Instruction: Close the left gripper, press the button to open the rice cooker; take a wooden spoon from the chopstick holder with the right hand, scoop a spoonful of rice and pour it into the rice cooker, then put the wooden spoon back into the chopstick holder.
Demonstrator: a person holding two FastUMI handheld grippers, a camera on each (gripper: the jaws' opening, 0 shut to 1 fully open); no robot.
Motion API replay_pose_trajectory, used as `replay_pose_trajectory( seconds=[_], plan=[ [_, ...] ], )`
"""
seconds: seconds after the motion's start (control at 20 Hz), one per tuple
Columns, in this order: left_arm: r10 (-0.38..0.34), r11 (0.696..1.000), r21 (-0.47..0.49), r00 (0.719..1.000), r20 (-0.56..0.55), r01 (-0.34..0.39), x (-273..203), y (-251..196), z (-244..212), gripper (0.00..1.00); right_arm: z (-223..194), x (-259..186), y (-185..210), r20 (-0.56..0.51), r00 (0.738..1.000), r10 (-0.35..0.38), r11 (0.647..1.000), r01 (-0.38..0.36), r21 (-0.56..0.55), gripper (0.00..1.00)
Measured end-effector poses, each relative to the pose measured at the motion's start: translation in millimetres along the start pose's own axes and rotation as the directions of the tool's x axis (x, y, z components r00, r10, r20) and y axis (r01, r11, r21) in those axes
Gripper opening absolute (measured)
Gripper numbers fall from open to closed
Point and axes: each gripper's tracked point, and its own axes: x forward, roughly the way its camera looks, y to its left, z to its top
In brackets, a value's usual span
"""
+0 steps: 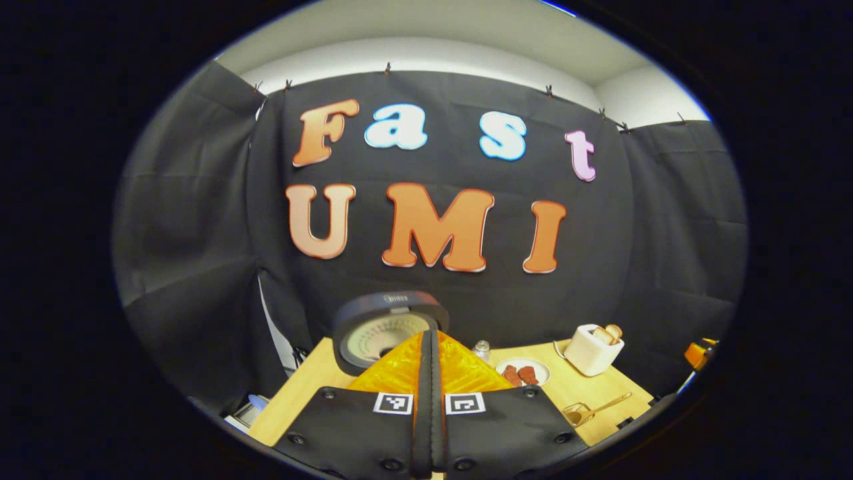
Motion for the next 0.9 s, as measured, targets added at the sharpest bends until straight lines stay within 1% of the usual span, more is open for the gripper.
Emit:
replay_pose_trajectory(
  seconds=[0.05, 0.15, 0.2, 0.25, 0.3, 0.35, 0.4, 0.45, 0.5, 0.55, 0.65, 0.75, 0.8, 0.9],
  plan=[
    [0.012, 1.0, 0.007, 1.0, 0.023, -0.012, -10, 4, 12, 0.04, -7, 5, 2, -0.005, 1.0, 0.01, 1.0, -0.01, 0.006, 0.93],
    [0.006, 1.0, 0.019, 0.999, 0.038, -0.007, -26, 5, 25, 0.04, -23, 16, 5, -0.027, 0.999, 0.032, 0.999, -0.032, 0.026, 0.93],
    [0.021, 0.999, 0.024, 0.999, 0.045, -0.022, -33, 9, 31, 0.07, -30, 20, 7, -0.033, 0.999, 0.038, 0.998, -0.037, 0.041, 0.93],
    [0.04, 0.999, 0.029, 0.998, 0.057, -0.041, -39, 15, 37, 0.04, -36, 23, 8, -0.035, 0.998, 0.049, 0.997, -0.047, 0.054, 0.93],
    [0.068, 0.997, 0.034, 0.995, 0.071, -0.071, -45, 24, 43, 0.07, -41, 27, 10, -0.034, 0.998, 0.057, 0.996, -0.054, 0.065, 0.98],
    [0.103, 0.993, 0.042, 0.991, 0.084, -0.107, -52, 31, 50, 0.05, -46, 32, 11, -0.031, 0.998, 0.062, 0.996, -0.059, 0.072, 0.98],
    [0.148, 0.987, 0.048, 0.984, 0.103, -0.154, -59, 43, 56, 0.13, -51, 36, 11, -0.032, 0.997, 0.065, 0.995, -0.063, 0.075, 0.93],
    [0.167, 0.983, 0.049, 0.978, 0.122, -0.174, -63, 50, 62, 0.2, -58, 42, 11, -0.032, 0.997, 0.069, 0.995, -0.066, 0.078, 0.93],
    [0.185, 0.98, 0.051, 0.973, 0.138, -0.194, -70, 53, 68, 0.28, -65, 46, 12, -0.038, 0.997, 0.072, 0.994, -0.069, 0.081, 0.98],
    [0.196, 0.977, 0.052, 0.969, 0.149, -0.206, -77, 55, 71, 0.36, -72, 50, 12, -0.049, 0.996, 0.075, 0.994, -0.071, 0.085, 0.93],
    [0.204, 0.976, 0.045, 0.965, 0.166, -0.214, -87, 56, 77, 0.34, -91, 60, 13, -0.084, 0.993, 0.08, 0.992, -0.071, 0.102, 0.93],
    [0.22, 0.973, 0.021, 0.957, 0.187, -0.228, -96, 62, 85, 0.55, -112, 68, 12, -0.121, 0.989, 0.081, 0.99, -0.066, 0.127, 0.93],
    [0.239, 0.969, 0.012, 0.951, 0.197, -0.247, -100, 67, 88, 0.66, -122, 71, 12, -0.14, 0.987, 0.084, 0.989, -0.064, 0.137, 0.93],
    [0.296, 0.952, 0.006, 0.929, 0.224, -0.305, -103, 84, 93, 0.87, -144, 78, 13, -0.179, 0.98, 0.085, 0.988, -0.06, 0.141, 0.93]
  ],
)
